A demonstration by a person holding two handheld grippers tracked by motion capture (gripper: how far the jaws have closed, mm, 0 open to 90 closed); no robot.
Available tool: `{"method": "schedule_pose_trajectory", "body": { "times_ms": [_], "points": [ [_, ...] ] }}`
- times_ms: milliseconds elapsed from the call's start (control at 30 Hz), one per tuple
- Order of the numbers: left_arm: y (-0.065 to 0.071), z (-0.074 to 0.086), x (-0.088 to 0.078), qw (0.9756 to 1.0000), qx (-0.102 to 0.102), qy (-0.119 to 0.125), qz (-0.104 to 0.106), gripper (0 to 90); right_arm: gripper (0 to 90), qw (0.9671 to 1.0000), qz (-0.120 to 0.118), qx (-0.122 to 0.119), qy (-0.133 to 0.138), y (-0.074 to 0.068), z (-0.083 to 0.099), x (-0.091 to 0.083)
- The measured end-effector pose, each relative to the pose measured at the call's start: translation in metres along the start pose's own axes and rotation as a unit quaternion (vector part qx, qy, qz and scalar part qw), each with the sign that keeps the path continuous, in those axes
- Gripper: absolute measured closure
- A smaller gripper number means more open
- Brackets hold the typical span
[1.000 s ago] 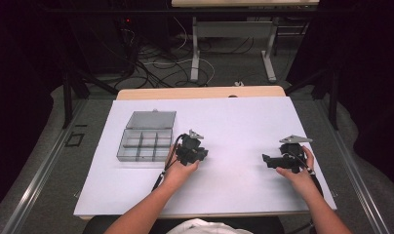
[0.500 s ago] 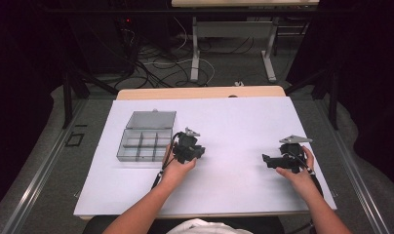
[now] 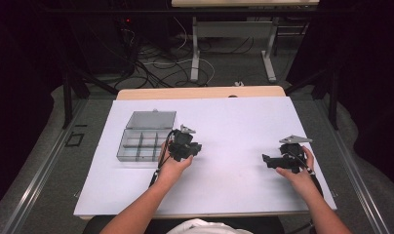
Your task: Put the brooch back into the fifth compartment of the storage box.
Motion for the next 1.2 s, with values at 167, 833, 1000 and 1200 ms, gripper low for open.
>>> {"method": "schedule_pose_trajectory", "body": {
  "times_ms": [167,833,1000,1200],
  "points": [
    [-0.004,0.000,-0.007,1.0000,-0.007,0.001,-0.005,77.4,9.1,1.0000,-0.001,0.003,0.002,0.000,0.000,0.000],
    [-0.019,0.001,-0.027,0.9995,-0.028,0.014,-0.009,77.3,9.1,1.0000,-0.001,0.002,0.002,0.000,0.000,-0.001],
    [-0.022,0.003,-0.030,0.9993,-0.032,0.013,-0.012,77.4,9.1,1.0000,0.000,0.003,0.002,-0.001,0.000,-0.001],
    [-0.028,0.005,-0.035,0.9988,-0.044,0.018,-0.012,77.3,9.1,1.0000,0.003,0.003,0.001,0.000,0.000,-0.001]
  ]
}}
Point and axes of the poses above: each handheld gripper's, and its own axes: x roughly forward along the jaws, z roughly out of its underside, y roughly to its right, the point moved 9 cm from there along x, roughly forward along the jaws, and after that the axes turned 14 degrees about -y, right-handed, at the moved point
